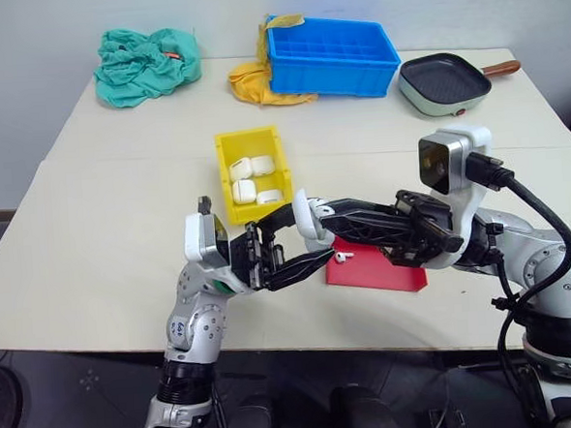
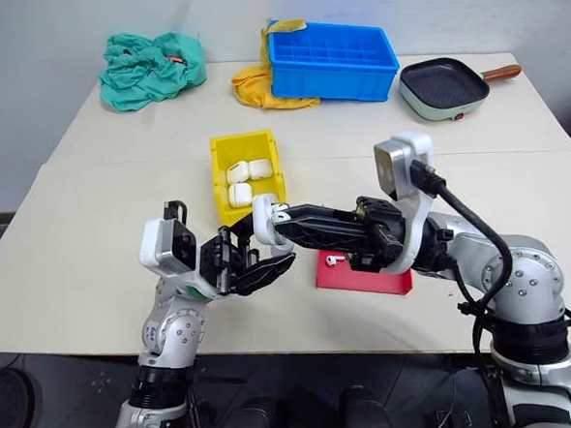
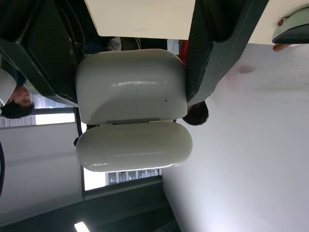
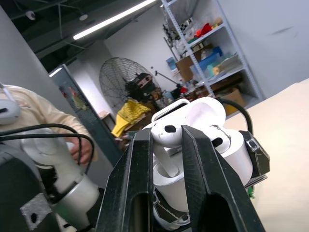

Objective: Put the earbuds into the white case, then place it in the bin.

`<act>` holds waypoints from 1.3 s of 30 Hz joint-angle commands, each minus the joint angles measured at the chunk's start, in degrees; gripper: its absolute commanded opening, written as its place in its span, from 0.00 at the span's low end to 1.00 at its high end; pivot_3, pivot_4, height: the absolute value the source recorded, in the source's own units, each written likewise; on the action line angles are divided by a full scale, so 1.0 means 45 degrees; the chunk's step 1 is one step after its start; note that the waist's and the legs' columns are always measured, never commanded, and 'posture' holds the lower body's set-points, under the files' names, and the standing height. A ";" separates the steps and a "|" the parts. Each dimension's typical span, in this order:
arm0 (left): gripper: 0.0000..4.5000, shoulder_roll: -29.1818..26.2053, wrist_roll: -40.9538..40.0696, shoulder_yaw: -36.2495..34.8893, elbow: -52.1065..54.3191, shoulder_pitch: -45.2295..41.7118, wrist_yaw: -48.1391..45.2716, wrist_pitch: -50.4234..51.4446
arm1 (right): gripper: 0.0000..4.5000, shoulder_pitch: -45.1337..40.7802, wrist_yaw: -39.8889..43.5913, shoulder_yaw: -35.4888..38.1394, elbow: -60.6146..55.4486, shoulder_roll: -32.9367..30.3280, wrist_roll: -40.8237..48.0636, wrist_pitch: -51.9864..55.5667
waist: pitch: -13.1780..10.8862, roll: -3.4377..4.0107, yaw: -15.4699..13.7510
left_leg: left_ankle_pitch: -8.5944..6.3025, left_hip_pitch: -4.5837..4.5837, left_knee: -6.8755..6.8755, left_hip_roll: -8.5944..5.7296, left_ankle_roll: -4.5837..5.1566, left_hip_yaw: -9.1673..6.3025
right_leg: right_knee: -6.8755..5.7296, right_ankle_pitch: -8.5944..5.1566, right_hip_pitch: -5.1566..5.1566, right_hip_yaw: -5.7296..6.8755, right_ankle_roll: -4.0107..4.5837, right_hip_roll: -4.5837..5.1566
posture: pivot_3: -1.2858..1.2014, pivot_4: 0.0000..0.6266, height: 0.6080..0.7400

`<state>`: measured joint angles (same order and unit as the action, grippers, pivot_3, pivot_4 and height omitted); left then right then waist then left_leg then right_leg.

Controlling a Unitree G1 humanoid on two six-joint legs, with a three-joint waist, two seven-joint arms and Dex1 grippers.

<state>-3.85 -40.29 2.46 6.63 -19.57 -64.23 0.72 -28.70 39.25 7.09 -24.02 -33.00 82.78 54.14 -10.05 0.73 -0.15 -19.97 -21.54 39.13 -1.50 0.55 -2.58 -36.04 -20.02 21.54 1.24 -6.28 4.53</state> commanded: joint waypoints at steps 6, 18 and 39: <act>0.63 0.0352 -0.0294 0.0111 0.0564 -0.0453 0.0118 -0.0204 | 0.46 0.0440 0.1191 -0.0672 -0.0815 -0.0203 -0.1523 -0.0526 | -0.0001 -0.0002 -0.0001 | 0.0000 0.0000 0.0000 0.0000 0.0000 -0.0001 | 0.0003 0.0000 0.0000 0.0001 0.0000 0.0000 | 0.52 0.24 1.00; 0.63 -0.1417 0.0256 -0.0916 -0.0618 -0.0221 -0.0038 0.0173 | 1.00 0.4171 0.1865 0.4067 -0.1083 -0.4050 -0.0574 0.0075 | -0.0012 -0.0022 -0.0315 | -0.0007 -0.0005 -0.0009 -0.0002 0.0012 -0.0002 | 0.0021 0.0000 -0.0011 0.0007 0.0000 0.0001 | 0.52 0.24 1.00; 0.63 -0.3168 0.5672 0.2534 -0.1147 -0.2351 0.1267 0.0718 | 0.01 0.1010 0.2672 -0.1351 -0.1415 -0.2700 -0.8478 -0.4051 | -0.0023 -0.0039 -0.0272 | 0.0012 0.0002 -0.0011 -0.0007 0.0004 0.0004 | 0.0012 0.0001 0.0004 -0.0004 -0.0001 -0.0002 | 0.52 0.24 1.00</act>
<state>-18.15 -14.54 14.21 -0.76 -29.07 -58.84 4.68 -23.89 50.90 2.19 -30.44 -45.28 46.83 37.31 -10.16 0.55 -1.37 -19.92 -21.53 39.07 -1.53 0.57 -2.58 -35.99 -20.02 21.56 1.23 -6.28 4.52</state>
